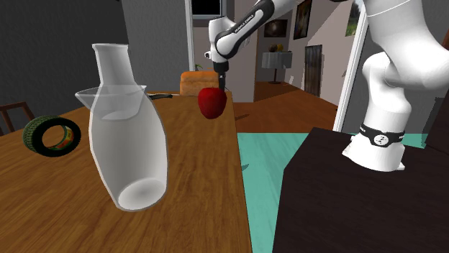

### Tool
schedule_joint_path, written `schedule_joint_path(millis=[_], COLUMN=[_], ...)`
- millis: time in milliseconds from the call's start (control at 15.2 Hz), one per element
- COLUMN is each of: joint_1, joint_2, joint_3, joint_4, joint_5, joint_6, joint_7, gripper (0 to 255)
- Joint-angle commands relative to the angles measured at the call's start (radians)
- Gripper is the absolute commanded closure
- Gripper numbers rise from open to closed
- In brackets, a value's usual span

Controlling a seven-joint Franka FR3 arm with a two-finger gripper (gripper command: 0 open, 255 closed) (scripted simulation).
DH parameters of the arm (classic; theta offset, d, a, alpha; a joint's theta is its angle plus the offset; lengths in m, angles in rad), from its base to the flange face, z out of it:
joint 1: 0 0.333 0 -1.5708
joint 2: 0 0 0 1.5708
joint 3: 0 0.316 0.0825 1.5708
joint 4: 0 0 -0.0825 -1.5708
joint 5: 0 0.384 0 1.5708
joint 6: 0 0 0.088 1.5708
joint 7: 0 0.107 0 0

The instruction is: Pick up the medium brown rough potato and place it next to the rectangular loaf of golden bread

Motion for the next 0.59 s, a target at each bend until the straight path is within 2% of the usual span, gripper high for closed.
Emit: schedule_joint_path(millis=[0,528], joint_1=[0.023,0.031], joint_2=[-0.043,-0.057], joint_3=[-0.013,-0.017], joint_4=[0.004,0.011], joint_5=[-0.021,-0.029], joint_6=[-0.046,-0.067], joint_7=[0.009,0.014], gripper=[0,0])
